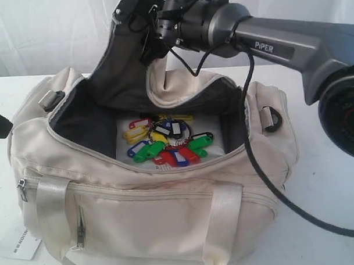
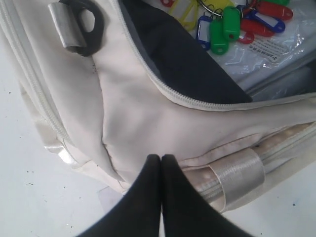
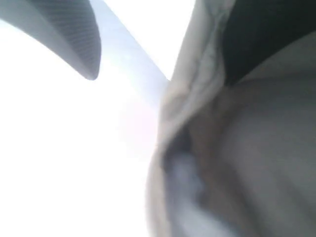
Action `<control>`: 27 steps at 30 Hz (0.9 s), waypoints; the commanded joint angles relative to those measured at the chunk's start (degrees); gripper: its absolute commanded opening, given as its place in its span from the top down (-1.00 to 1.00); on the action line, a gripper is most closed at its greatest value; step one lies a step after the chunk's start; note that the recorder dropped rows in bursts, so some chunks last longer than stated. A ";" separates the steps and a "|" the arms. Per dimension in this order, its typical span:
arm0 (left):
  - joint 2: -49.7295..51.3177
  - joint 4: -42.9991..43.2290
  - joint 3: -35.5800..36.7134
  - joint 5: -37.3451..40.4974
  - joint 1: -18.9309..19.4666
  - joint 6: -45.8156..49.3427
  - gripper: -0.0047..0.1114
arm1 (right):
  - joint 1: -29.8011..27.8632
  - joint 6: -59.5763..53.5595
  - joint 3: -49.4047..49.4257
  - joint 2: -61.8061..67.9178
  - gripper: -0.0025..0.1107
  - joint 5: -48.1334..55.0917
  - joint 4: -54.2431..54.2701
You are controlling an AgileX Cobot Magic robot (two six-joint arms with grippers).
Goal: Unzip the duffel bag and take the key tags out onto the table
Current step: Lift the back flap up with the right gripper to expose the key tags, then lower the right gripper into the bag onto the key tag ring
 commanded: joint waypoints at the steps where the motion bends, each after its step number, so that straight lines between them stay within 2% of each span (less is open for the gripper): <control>1: -0.56 -1.06 0.26 1.18 0.11 -0.05 0.92 | -0.13 5.98 -2.44 -4.48 -0.07 6.31 0.14; 7: -0.56 -1.18 0.26 1.17 0.11 -0.05 0.92 | -0.03 6.53 -2.43 -8.41 0.00 15.39 9.24; 12: -0.56 -1.99 0.26 1.17 0.11 -0.05 0.92 | -0.03 -4.65 -2.43 -8.31 -0.10 19.52 16.40; 16: -0.56 -1.99 0.26 1.17 0.11 0.05 0.92 | -0.13 -6.57 -2.43 -7.91 -0.21 21.82 16.23; 22: -0.56 -1.99 0.26 1.17 0.11 0.05 0.92 | 0.30 -6.70 -2.43 -8.79 -0.21 23.54 18.48; 25: -0.56 -1.99 0.26 1.44 0.11 0.05 0.92 | 1.10 -9.32 -2.43 -10.42 -0.20 23.54 23.53; 27: -0.56 -1.99 0.26 1.44 0.11 0.05 0.92 | 2.06 -14.68 -2.43 -11.73 -0.15 23.54 31.20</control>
